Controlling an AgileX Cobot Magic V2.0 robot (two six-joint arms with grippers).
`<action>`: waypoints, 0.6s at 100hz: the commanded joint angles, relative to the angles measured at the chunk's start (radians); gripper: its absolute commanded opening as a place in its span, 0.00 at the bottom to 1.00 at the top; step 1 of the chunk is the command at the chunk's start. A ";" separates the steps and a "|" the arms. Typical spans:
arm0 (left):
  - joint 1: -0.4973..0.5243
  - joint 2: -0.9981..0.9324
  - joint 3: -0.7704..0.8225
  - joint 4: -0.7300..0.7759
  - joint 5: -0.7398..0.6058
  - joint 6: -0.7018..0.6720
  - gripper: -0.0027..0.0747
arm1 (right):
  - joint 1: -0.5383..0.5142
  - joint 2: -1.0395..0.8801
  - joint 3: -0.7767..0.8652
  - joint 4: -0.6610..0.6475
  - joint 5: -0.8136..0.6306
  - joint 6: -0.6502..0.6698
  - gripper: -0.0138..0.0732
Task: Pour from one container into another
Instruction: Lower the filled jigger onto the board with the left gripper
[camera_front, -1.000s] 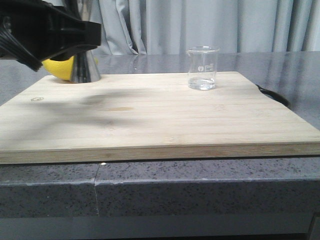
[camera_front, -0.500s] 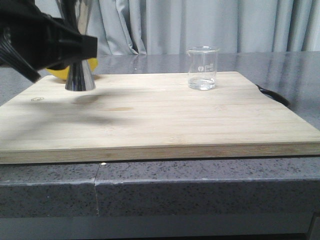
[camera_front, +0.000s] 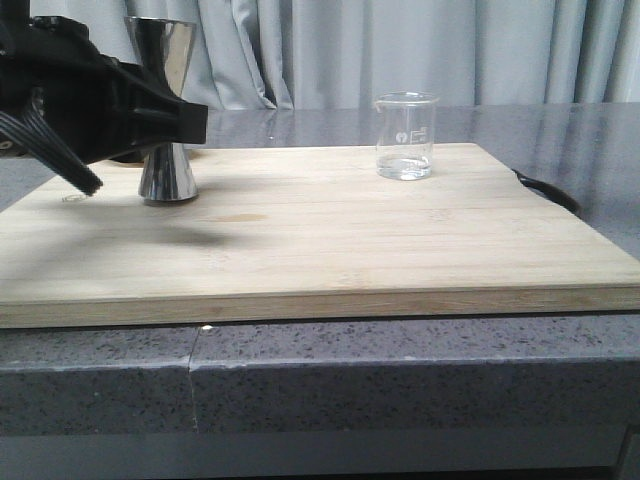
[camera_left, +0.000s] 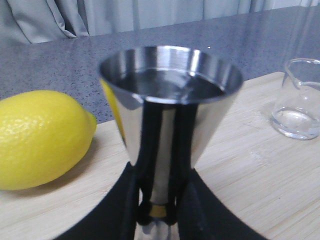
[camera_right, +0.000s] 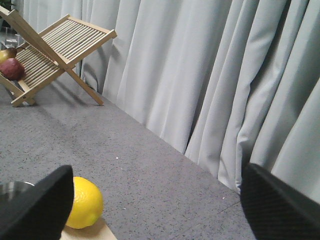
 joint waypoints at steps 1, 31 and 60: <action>0.002 -0.025 -0.032 0.008 -0.096 -0.012 0.02 | -0.006 -0.038 -0.032 0.040 -0.043 0.000 0.86; 0.002 -0.025 -0.023 0.008 -0.078 -0.012 0.02 | -0.006 -0.038 -0.032 0.040 -0.043 0.000 0.86; 0.002 -0.025 -0.004 0.008 -0.096 -0.012 0.02 | -0.006 -0.038 -0.032 0.040 -0.043 0.000 0.86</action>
